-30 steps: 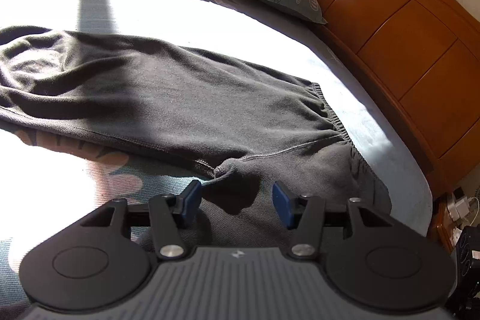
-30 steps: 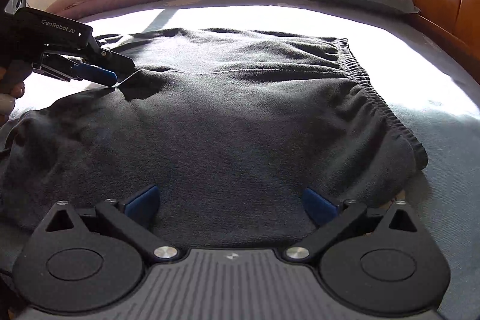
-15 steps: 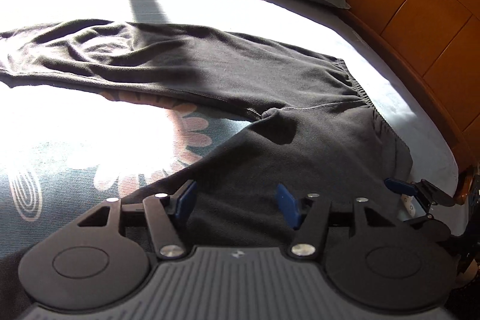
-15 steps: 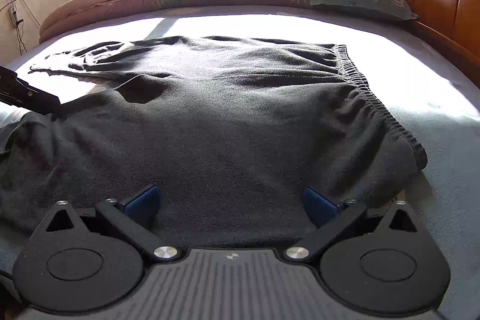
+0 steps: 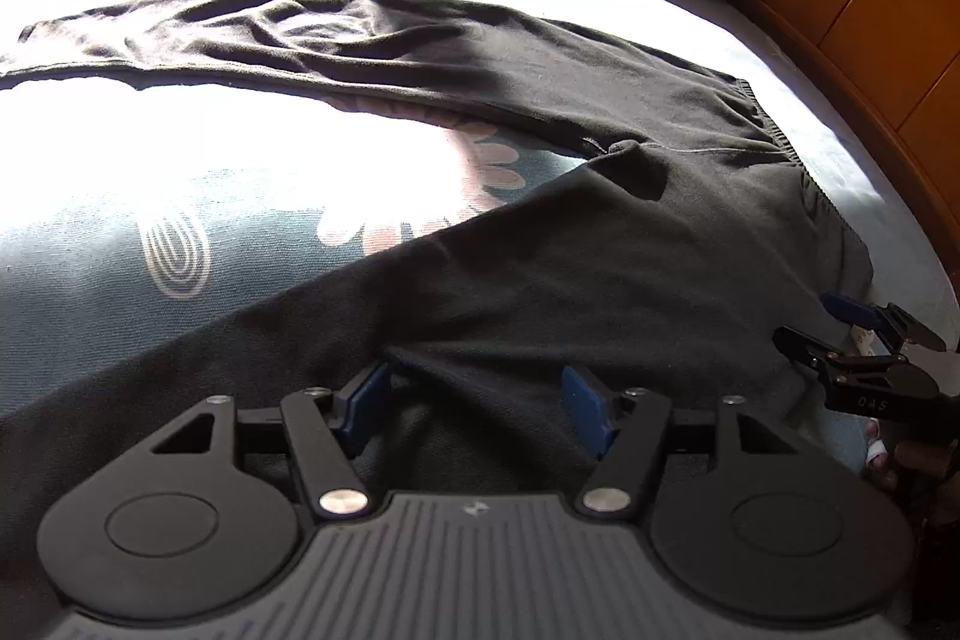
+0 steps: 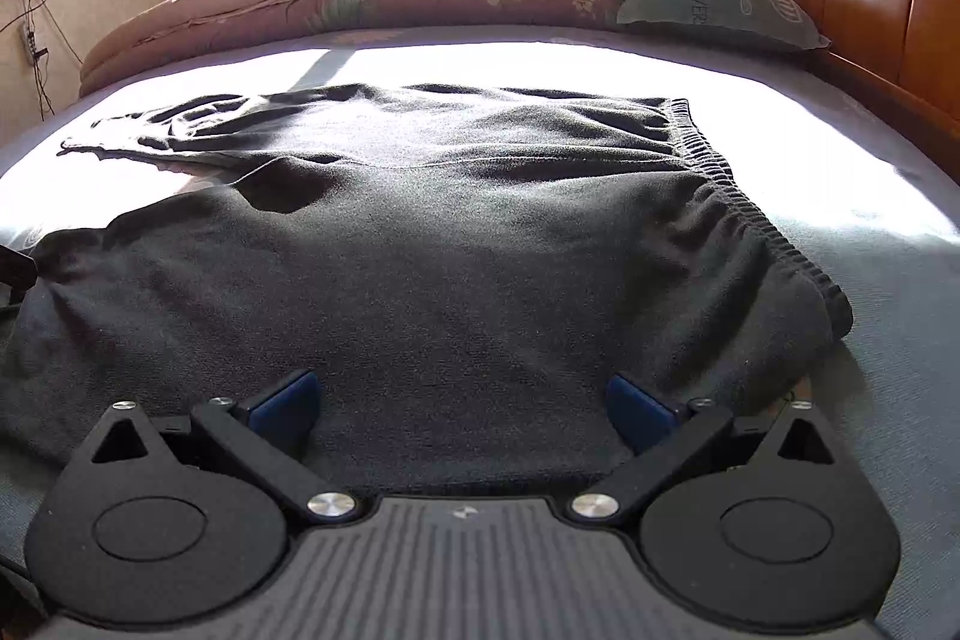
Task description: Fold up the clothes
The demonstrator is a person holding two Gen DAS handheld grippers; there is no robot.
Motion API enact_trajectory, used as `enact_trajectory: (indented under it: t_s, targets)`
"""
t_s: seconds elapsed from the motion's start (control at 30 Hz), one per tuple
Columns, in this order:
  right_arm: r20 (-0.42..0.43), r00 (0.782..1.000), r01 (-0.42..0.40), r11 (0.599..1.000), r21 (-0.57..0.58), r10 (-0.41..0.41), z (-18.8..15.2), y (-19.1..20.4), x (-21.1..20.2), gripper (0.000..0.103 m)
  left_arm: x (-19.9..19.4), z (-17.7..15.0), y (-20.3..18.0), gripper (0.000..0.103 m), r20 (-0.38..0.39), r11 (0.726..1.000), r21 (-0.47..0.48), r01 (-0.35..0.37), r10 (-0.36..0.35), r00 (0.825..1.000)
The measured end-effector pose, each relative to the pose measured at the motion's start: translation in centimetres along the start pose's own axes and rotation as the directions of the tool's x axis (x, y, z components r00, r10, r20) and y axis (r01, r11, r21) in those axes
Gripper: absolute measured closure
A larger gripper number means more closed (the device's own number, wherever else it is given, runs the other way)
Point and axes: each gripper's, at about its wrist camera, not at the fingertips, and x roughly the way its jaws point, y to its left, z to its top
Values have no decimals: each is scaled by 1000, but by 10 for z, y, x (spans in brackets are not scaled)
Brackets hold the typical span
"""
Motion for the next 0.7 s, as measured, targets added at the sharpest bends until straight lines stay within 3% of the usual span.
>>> enact_trajectory:
  t_s: [0.13,0.3,0.47,0.7]
  targets:
    - [9,1000,2,1000,-1,-2,-2,0,0,0,-14,-20,16,38,14,999,-39,-11,12,1000]
    - [17,1000,7,1000,-2,-7,-3,1,-1,0,-30,-22,28,38,35,997,-64,-45,47,998]
    - [17,1000,12,1000,2,-12,-4,1,-1,0,-24,-26,34,36,-27,993,-88,-80,78,997]
    - [4,1000,20,1000,-1,-20,-2,3,-3,0,-41,19,24,35,64,999,-16,-44,45,997]
